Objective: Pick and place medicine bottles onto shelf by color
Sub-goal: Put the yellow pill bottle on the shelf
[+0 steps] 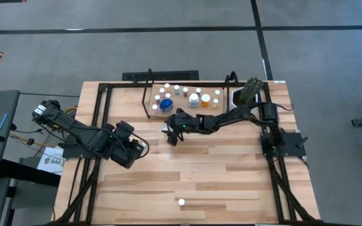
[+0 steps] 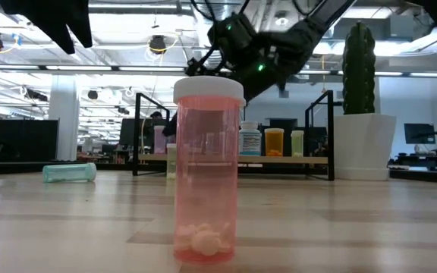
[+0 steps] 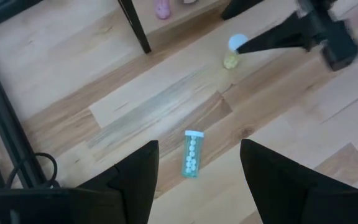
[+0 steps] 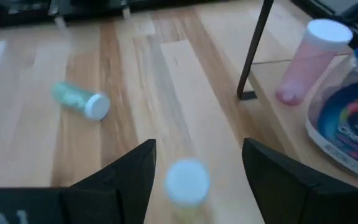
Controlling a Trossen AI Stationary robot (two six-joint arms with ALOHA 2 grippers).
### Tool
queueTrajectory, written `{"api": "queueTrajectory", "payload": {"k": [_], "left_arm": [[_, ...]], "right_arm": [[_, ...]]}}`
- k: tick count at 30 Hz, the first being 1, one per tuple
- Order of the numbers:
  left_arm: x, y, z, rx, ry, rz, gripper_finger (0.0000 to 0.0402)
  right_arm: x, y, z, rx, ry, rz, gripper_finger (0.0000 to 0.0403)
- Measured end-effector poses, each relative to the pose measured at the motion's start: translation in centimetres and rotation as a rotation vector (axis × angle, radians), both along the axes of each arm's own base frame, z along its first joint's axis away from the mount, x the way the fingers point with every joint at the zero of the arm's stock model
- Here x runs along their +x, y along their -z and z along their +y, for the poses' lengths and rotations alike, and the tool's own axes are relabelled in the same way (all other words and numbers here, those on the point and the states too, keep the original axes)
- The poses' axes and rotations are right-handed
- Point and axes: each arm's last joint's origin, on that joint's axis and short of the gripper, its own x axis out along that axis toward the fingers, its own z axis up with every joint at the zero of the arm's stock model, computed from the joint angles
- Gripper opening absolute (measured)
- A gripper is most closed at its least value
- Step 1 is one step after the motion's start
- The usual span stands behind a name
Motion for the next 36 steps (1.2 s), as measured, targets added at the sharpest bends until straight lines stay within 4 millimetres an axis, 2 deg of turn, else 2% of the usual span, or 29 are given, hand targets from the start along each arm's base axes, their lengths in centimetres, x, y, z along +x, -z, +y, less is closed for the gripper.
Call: {"api": "queueTrajectory", "payload": {"k": [5,10,17,31,36], "left_arm": [[0.0,0.0,0.0,0.001,0.001,0.001,0.0214],[0.0,0.0,0.0,-0.001,0.001,0.004,0.0214],[0.0,0.0,0.0,-0.004,0.001,0.006,0.0214],[0.0,0.0,0.0,-0.001,0.001,0.005,0.0214],[0.0,0.0,0.0,-0.001,0.001,0.005,0.0214]], "right_arm": [[0.6,2.5,0.0,0.034,0.016,0.008,0.0260],[1.0,3.5,-0.1,0.047,0.025,-0.014,0.0260],[1.0,3.5,-0.1,0.047,0.025,-0.011,0.0244],[0.9,3.5,0.0,0.051,0.020,0.005,0.0119],[0.5,2.0,0.1,0.054,0.020,0.018,0.0117]]}}
